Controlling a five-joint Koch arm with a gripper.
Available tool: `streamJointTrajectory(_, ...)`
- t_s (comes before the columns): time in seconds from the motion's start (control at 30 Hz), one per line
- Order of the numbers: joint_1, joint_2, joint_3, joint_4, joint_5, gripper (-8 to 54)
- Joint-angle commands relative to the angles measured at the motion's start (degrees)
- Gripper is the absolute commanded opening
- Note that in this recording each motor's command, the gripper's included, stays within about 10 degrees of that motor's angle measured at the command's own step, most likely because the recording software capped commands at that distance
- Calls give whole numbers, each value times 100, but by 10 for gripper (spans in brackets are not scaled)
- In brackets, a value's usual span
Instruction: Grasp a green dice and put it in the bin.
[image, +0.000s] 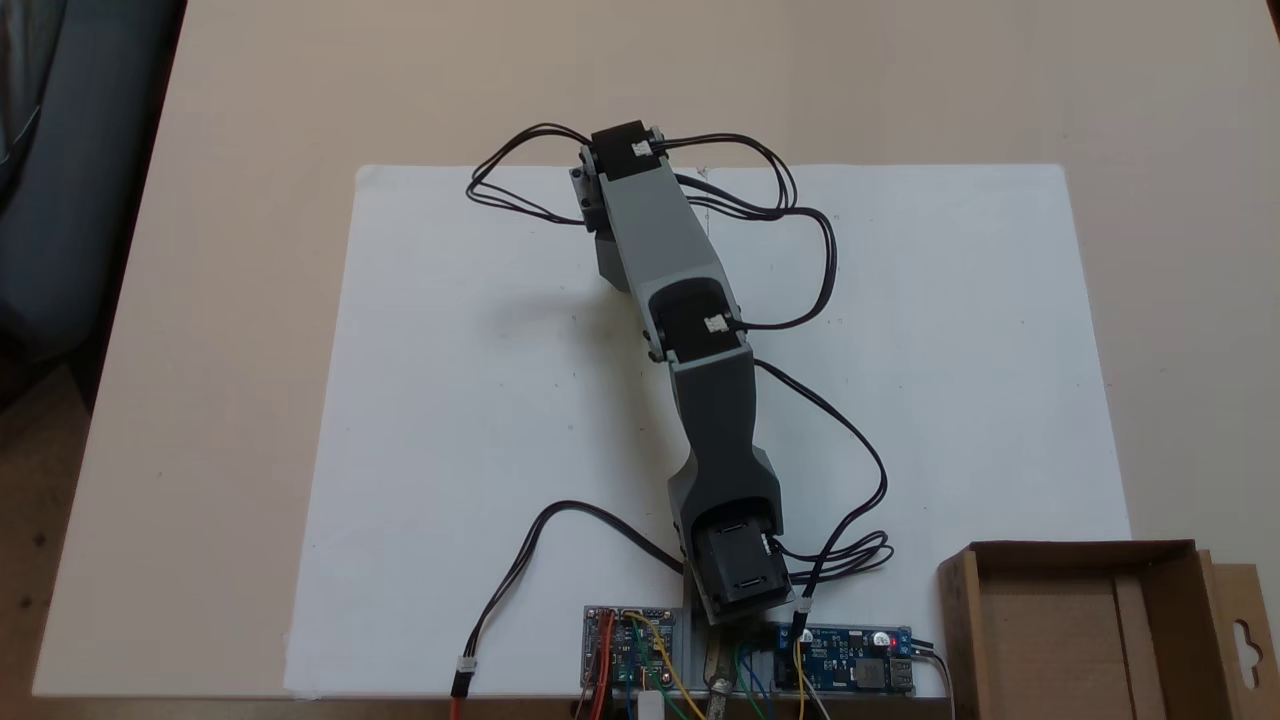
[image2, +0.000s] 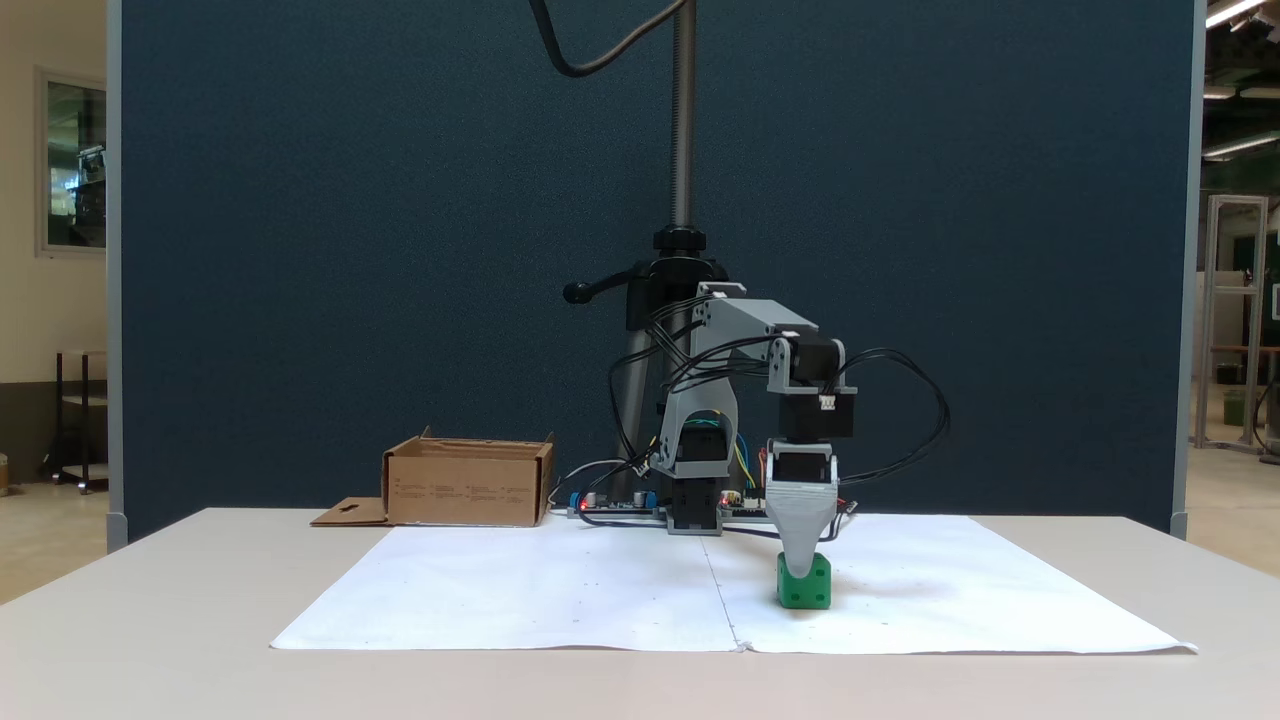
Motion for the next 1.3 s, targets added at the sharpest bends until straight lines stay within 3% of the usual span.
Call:
streamJointTrajectory(0.0,-26,97,-53,-158,396,454)
streamJointTrajectory(1.27,18,-272,729,-1063,396,411)
